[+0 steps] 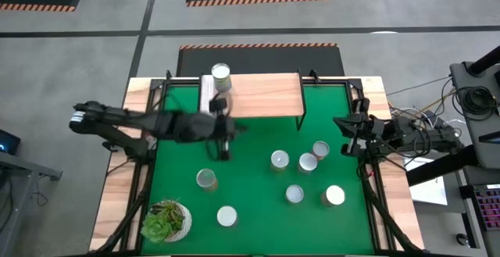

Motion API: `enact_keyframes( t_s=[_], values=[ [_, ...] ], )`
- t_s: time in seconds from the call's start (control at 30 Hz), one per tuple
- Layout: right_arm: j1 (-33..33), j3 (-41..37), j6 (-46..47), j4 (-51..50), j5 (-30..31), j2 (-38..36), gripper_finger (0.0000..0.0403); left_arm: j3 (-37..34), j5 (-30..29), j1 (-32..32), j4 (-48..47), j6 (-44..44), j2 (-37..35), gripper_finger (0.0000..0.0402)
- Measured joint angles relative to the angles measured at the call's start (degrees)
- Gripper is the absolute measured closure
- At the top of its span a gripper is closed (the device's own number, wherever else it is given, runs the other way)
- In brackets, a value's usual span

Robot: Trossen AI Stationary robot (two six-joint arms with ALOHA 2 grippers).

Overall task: Pick and place cans onto a shelf
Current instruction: Put the canned oranges on the shelf

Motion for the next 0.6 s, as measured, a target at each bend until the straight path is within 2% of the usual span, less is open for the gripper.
enact_keyframes(
  t_s=[0.13, 0.3, 0.43, 0.6],
  values=[
    [0.0, 2.8, 3.5, 2.0, 0.0, 8.0, 0.0394, -8.0, -6.0, -6.6, 9.8, 4.5, -4.7, 0.0400],
    [0.2, 10.6, 10.6, -0.1, 0.1, 18.6, 0.0394, -13.9, -18.4, -11.7, 13.0, 5.3, -11.1, 0.0400],
    [0.2, 19.4, 16.0, -14.8, -1.2, 24.9, 0.0394, -17.1, -19.6, -13.3, 13.0, 4.7, -15.7, 0.0400],
    [2.8, 28.6, 28.9, -37.9, -4.0, 32.5, 0.0394, -20.5, -19.7, -13.8, 12.9, 2.6, -20.3, 0.0400]
  ],
)
